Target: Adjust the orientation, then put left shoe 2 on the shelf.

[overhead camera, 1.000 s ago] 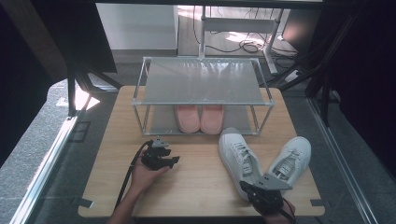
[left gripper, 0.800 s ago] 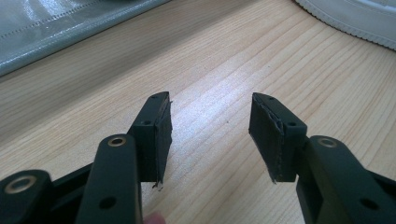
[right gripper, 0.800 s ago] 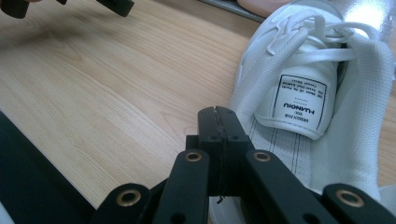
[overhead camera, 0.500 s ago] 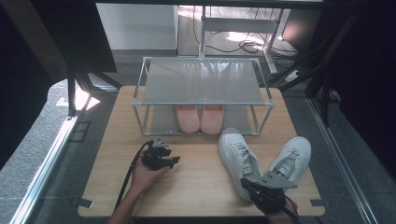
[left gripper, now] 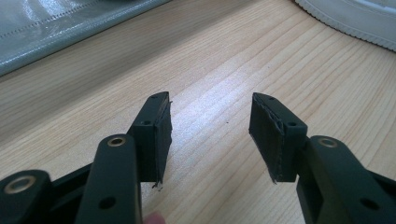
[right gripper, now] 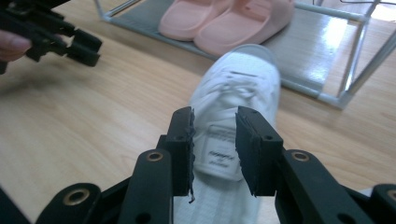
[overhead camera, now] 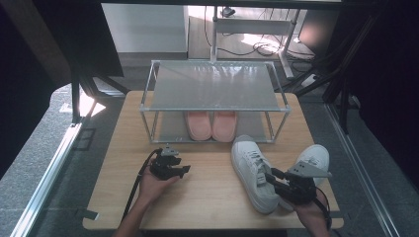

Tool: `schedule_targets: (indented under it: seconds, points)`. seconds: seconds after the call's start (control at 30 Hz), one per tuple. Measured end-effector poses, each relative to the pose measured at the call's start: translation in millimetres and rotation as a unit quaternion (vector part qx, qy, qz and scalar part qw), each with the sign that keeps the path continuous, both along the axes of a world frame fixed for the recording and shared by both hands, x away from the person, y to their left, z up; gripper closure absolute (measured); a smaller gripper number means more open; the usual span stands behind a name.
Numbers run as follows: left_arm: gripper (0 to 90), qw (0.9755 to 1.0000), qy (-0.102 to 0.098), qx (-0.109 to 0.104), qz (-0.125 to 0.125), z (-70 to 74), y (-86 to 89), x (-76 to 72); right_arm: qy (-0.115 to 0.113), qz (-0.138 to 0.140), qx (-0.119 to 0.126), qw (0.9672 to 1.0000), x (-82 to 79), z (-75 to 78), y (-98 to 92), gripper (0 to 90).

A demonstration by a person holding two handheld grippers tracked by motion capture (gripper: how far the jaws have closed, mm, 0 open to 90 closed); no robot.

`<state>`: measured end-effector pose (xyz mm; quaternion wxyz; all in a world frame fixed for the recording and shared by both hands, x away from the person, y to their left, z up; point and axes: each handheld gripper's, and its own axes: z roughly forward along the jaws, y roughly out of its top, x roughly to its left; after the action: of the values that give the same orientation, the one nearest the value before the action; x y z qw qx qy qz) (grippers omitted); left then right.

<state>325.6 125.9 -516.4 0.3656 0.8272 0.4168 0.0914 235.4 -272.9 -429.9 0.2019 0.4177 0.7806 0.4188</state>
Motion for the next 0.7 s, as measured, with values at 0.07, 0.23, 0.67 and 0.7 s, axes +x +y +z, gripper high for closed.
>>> schedule_targets:
  seconds: [0.07,0.23,0.67,0.7]
  points:
    - [49.5,1.0000,0.000,0.000,0.000,0.1,0.3,0.2,0.002,-0.003,-0.001,1.0000,6.2,2.0,-2.6,65.3]
    - [49.4,1.0000,-0.001,0.000,0.000,0.5,0.8,0.1,0.013,-0.012,0.002,0.9998,19.6,1.2,-6.5,61.0]
    - [49.4,1.0000,-0.004,-0.003,0.000,2.1,2.3,-0.4,0.037,-0.012,-0.002,0.9993,33.4,-7.4,0.3,55.7]
    - [49.4,1.0000,-0.003,-0.002,0.000,2.0,2.3,-0.4,0.037,-0.013,-0.002,0.9992,33.8,-7.9,0.6,55.6]
